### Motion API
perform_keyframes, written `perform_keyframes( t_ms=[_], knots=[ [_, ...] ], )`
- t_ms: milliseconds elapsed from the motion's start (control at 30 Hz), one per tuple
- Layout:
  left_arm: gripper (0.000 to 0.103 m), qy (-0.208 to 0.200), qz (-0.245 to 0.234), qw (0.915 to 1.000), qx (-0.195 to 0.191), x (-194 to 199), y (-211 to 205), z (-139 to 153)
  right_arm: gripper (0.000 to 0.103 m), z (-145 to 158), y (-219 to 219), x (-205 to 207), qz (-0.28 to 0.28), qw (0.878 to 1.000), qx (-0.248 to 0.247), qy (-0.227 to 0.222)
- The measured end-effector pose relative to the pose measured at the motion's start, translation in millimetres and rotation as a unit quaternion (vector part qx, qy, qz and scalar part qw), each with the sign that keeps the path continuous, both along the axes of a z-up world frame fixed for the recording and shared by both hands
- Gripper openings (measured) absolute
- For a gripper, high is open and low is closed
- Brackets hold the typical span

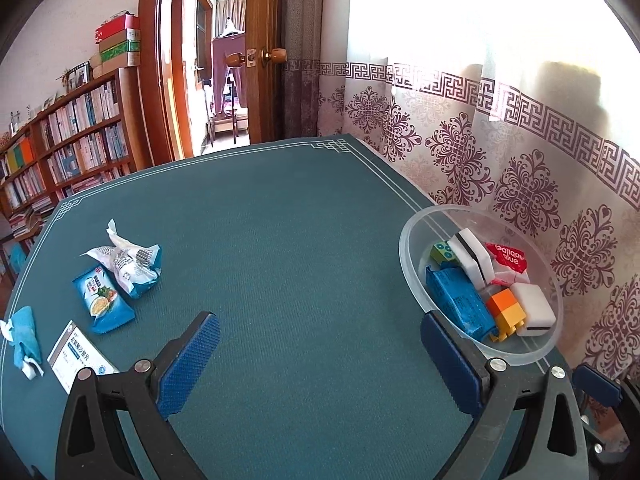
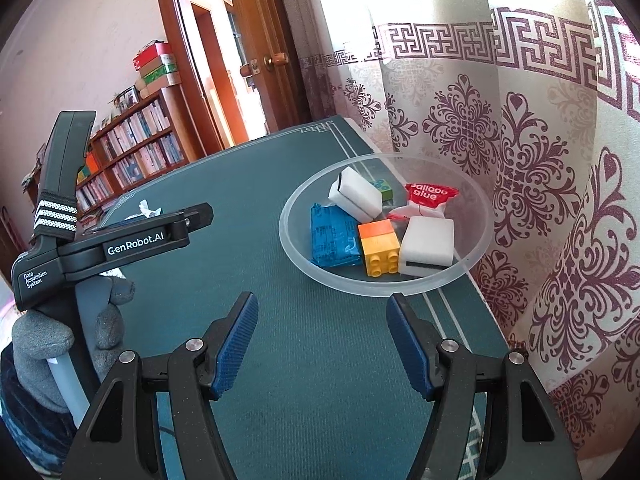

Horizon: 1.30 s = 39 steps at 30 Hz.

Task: Organize objects
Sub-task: 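Move the open left gripper back toward the blue cracker packet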

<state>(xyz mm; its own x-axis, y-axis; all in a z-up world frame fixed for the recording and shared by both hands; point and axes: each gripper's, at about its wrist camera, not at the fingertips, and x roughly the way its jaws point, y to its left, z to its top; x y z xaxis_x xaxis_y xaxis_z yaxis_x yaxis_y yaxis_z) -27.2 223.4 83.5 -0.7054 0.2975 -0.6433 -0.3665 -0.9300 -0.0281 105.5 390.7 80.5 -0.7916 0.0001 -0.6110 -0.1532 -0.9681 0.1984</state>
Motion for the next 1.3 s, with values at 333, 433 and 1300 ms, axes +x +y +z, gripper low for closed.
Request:
perform_keyframes(
  t_ms=[333,433,1300],
  knots=[
    [0.102,-0.004,0.026,0.9996,0.011,2,-38,0,0.068,-9,-19,-6,0.018,1.0,0.002,-0.018],
    [0.102,-0.007,0.036,0.9993,0.01,1,-48,-2,0.068,-10,-24,-9,0.023,0.999,0.001,-0.022],
    [0.102,-0.032,0.181,0.9827,0.021,-24,-182,-24,0.068,-19,-95,-61,0.111,0.993,-0.004,-0.049]
  ],
)
